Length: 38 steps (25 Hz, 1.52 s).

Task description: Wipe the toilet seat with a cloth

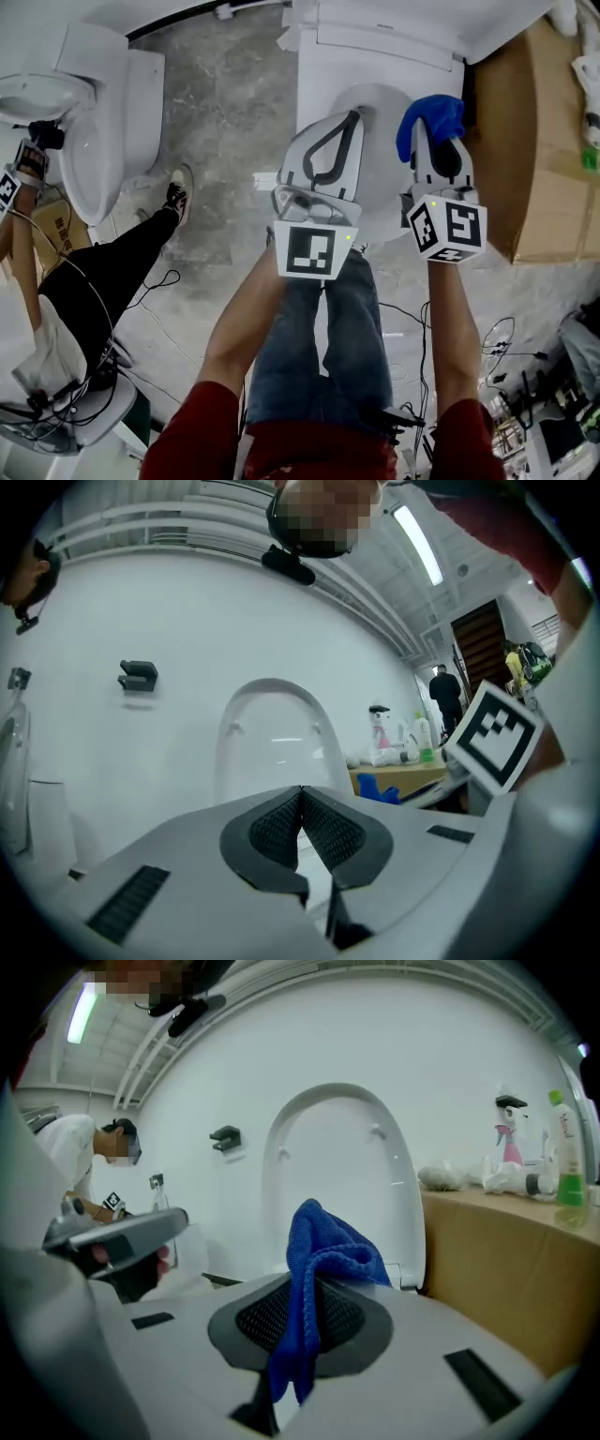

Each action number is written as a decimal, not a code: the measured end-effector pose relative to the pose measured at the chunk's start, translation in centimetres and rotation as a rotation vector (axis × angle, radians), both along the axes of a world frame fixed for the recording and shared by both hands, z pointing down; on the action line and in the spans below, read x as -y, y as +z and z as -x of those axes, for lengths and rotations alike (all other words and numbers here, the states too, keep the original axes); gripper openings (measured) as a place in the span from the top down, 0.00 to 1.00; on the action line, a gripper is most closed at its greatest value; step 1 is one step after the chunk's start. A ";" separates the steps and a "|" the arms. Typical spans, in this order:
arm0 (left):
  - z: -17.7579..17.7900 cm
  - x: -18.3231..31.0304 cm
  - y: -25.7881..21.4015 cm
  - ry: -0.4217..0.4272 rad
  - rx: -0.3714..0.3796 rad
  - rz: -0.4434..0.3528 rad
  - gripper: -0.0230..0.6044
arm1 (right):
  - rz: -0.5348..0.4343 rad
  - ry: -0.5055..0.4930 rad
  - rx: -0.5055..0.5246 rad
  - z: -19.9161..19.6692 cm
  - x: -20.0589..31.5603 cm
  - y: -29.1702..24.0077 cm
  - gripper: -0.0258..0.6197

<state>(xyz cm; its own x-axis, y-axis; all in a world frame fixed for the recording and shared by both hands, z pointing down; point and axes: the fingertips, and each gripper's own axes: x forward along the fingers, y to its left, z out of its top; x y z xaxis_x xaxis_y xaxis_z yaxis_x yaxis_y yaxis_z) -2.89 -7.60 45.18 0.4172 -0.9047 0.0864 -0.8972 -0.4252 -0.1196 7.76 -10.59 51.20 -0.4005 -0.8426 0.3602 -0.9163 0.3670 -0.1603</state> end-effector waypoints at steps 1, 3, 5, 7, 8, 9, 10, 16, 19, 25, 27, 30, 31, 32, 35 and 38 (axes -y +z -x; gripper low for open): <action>0.2 -0.1 -0.3 -0.001 -0.011 -0.005 0.94 | 0.015 0.005 -0.016 0.0 0.9 0.8 0.87; 0.8 -0.4 -0.7 -0.004 -0.027 -0.011 0.94 | 0.049 0.015 -0.045 0.1 2.9 2.7 0.87; 1.8 -0.4 -0.9 -0.019 -0.044 -0.012 0.94 | 0.089 0.026 -0.072 0.3 5.2 4.7 0.87; 3.0 -0.2 -1.1 -0.043 -0.065 -0.016 0.94 | 0.128 0.027 -0.111 0.7 7.4 6.7 0.87; 3.7 -0.1 -1.2 -0.054 -0.072 -0.020 0.94 | 0.148 0.021 -0.137 1.0 8.4 7.7 0.87; 4.3 0.0 -1.2 -0.064 -0.078 -0.023 0.94 | 0.167 0.015 -0.163 1.2 9.3 8.6 0.87; 5.0 0.1 -1.3 -0.074 -0.083 -0.027 0.94 | 0.184 0.009 -0.186 1.5 10.0 9.5 0.87; 8.8 0.8 -1.6 -0.137 -0.109 -0.032 0.94 | 0.275 -0.003 -0.301 2.2 11.9 13.7 0.87; 10.4 0.9 -1.1 -0.158 -0.114 -0.025 0.94 | 0.292 0.003 -0.324 2.5 12.5 14.8 0.87; 13.1 0.4 0.2 -0.189 -0.118 0.003 0.94 | 0.292 -0.034 -0.336 6.1 13.1 15.6 0.87; 13.8 0.1 0.3 -0.195 -0.118 0.009 0.94 | 0.282 -0.066 -0.342 8.1 13.1 15.6 0.87; 14.9 -0.4 0.4 -0.197 -0.114 0.013 0.94 | 0.267 -0.121 -0.359 11.4 13.0 15.5 0.87; 15.3 -0.6 0.5 -0.199 -0.112 0.015 0.94 | 0.262 -0.141 -0.365 12.6 13.0 15.5 0.87; 15.7 -0.7 0.5 -0.203 -0.112 0.014 0.94 | 0.255 -0.165 -0.373 13.7 13.0 15.4 0.87; 16.8 -1.1 0.3 -0.216 -0.112 0.007 0.94 | 0.233 -0.273 -0.428 17.4 12.6 15.2 0.87; 17.6 -1.6 0.4 -0.227 -0.116 0.010 0.94 | 0.205 -0.388 -0.518 20.0 11.7 15.1 0.87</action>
<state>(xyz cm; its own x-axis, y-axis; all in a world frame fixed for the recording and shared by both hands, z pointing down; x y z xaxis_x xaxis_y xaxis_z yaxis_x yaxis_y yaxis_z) -20.46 -6.04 45.53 0.2107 -0.9757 0.0593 -0.9773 -0.2115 -0.0075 -12.26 -22.32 66.34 -0.3931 -0.5667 0.7241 -0.7016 0.6938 0.1621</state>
